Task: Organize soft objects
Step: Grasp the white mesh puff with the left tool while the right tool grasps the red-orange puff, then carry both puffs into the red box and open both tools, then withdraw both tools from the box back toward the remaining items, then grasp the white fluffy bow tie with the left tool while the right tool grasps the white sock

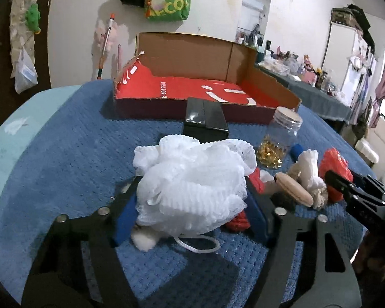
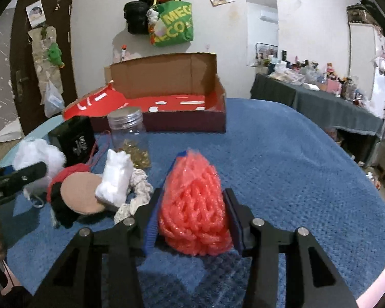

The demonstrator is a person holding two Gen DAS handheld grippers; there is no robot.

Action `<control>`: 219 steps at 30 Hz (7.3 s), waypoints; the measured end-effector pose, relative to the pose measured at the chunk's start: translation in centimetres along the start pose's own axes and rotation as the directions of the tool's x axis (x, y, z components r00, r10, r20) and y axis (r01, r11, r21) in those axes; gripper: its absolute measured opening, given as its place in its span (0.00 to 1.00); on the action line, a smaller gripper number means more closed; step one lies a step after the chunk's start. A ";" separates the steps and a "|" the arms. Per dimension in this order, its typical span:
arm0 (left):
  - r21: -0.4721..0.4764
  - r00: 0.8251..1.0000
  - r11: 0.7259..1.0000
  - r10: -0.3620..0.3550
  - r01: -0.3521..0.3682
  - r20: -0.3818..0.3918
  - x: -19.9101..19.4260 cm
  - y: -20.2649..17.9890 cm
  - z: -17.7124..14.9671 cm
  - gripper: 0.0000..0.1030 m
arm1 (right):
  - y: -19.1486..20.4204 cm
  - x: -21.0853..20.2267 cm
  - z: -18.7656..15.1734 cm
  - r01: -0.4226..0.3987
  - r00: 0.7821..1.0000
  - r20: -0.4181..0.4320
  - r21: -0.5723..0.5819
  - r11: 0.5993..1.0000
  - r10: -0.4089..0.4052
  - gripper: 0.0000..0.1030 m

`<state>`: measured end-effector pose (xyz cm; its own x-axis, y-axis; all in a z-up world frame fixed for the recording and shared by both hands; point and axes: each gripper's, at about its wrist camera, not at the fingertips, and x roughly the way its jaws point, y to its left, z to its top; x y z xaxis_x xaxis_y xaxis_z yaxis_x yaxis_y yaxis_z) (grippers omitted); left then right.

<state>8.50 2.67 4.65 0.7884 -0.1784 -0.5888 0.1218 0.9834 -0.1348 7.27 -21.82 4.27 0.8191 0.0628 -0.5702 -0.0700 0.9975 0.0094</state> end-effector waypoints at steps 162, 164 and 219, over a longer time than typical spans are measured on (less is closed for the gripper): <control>0.114 0.905 0.993 -0.012 -0.041 0.426 -12.4 -3.5 11.0 1.00 | 3.6 -10.4 13.9 -0.108 0.954 0.264 -0.151 0.983 0.145 1.00; 0.107 0.904 0.993 0.000 -0.051 0.428 -13.1 -3.6 9.6 1.00 | 3.5 -11.0 12.2 -0.114 0.951 0.271 -0.136 0.984 0.148 1.00; 0.016 0.994 1.000 0.019 -0.018 -0.108 1.5 2.7 0.5 0.17 | 5.6 3.5 2.6 -0.160 0.982 -0.108 -0.052 0.986 0.154 0.14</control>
<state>10.35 5.04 3.77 0.7212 -0.1621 -0.6735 0.1178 0.9868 -0.1114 11.19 -15.97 4.43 0.7321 0.2115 -0.6476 -0.2293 0.9716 0.0581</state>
